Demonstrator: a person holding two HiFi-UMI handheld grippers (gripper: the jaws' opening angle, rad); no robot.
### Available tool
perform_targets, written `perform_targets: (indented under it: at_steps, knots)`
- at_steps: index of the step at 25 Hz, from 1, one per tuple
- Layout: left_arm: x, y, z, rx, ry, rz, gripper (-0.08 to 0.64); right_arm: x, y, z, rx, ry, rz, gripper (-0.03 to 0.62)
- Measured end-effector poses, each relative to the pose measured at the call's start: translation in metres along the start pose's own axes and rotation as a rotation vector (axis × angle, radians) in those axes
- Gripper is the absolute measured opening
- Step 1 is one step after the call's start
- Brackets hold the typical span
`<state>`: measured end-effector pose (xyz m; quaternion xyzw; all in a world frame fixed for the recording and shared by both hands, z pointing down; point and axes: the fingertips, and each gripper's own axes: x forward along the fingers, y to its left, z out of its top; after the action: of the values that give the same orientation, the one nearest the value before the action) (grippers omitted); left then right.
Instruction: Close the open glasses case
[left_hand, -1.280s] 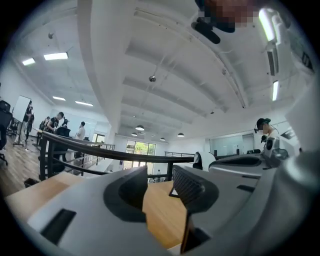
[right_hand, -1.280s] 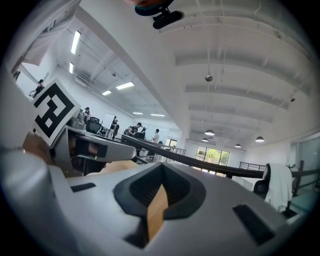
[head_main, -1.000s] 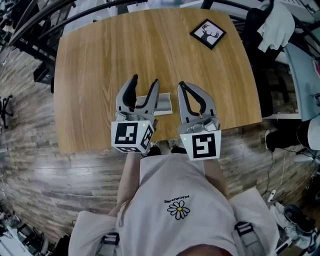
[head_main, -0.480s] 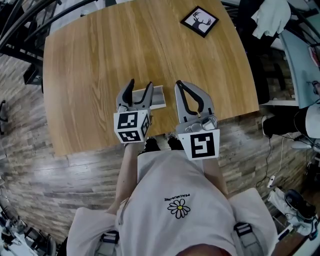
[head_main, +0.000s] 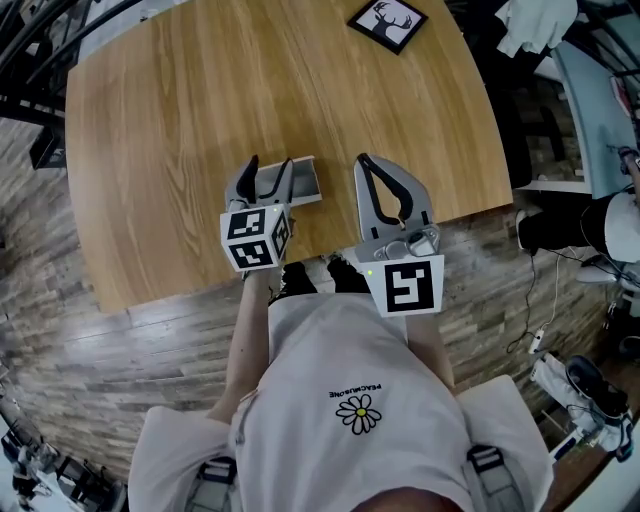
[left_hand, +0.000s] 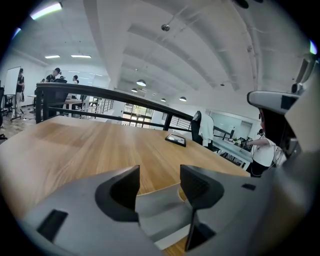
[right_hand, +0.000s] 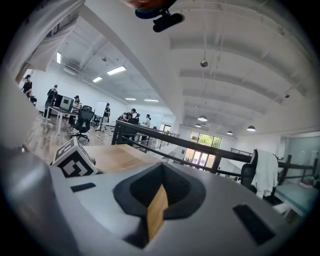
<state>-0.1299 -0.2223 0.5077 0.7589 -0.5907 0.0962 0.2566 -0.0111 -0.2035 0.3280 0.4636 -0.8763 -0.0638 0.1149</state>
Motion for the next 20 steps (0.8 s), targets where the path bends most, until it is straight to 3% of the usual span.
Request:
perform_targets:
  at_steps: [9, 20]
  knots:
    - [0.010, 0.004, -0.026, -0.023, 0.074, -0.002, 0.249, -0.002, 0.001, -0.009, 0.004, 0.026, -0.003, 0.008]
    - [0.014, 0.001, -0.027, -0.003, 0.102, 0.000, 0.249, 0.005, 0.005, -0.009, 0.003, 0.017, 0.029, 0.008]
